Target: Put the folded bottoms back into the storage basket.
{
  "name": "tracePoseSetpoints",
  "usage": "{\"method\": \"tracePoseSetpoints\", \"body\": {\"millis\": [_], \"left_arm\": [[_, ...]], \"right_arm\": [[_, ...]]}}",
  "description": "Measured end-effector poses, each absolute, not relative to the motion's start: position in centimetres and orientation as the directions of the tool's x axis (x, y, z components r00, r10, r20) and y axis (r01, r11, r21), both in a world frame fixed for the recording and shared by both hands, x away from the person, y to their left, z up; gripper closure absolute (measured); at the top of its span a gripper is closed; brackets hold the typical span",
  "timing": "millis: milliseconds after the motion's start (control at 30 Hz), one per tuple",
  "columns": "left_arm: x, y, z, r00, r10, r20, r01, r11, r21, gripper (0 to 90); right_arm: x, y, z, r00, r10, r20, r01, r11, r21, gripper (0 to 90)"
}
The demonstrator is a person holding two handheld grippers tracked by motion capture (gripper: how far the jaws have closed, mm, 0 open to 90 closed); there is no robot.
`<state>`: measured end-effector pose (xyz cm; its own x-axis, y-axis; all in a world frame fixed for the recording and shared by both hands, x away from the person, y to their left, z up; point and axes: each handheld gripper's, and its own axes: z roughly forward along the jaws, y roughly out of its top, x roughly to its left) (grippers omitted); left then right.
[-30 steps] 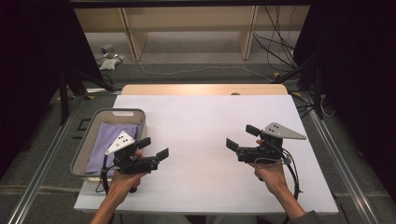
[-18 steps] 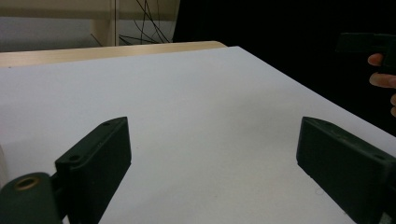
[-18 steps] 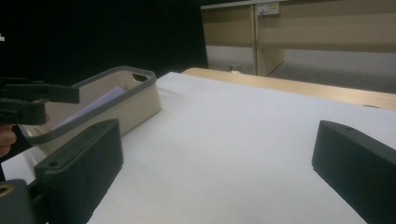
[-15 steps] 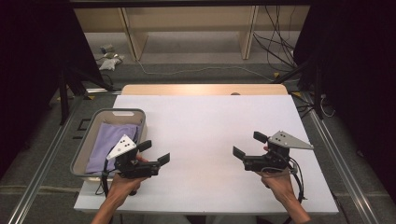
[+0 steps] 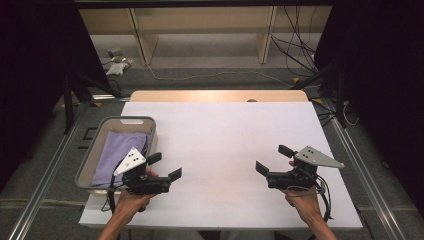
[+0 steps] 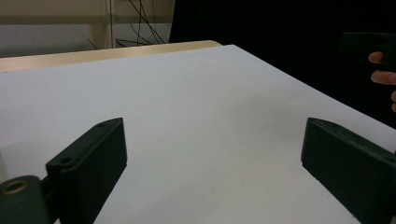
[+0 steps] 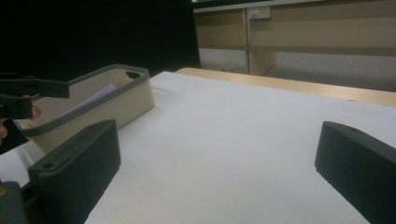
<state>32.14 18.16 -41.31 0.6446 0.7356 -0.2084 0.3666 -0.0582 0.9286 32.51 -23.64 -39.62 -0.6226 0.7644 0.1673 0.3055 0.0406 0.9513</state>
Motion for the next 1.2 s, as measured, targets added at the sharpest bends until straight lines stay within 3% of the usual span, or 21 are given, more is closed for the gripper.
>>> {"method": "tracePoseSetpoints", "body": {"millis": [567, 1200], "left_arm": [[31.1, 17.9, -41.5, 0.662, 0.727, -0.181, 0.354, -0.09, 0.931, 0.0], [30.2, 19.4, -41.6, 0.658, 0.735, -0.165, 0.327, -0.081, 0.942, 0.0]], "right_arm": [[30.6, -24.7, -40.6, -0.614, 0.776, 0.144, 0.286, 0.048, 0.957, 0.6], [28.4, -25.0, -41.8, -0.594, 0.795, 0.121, 0.281, 0.063, 0.958, 0.4]]}}
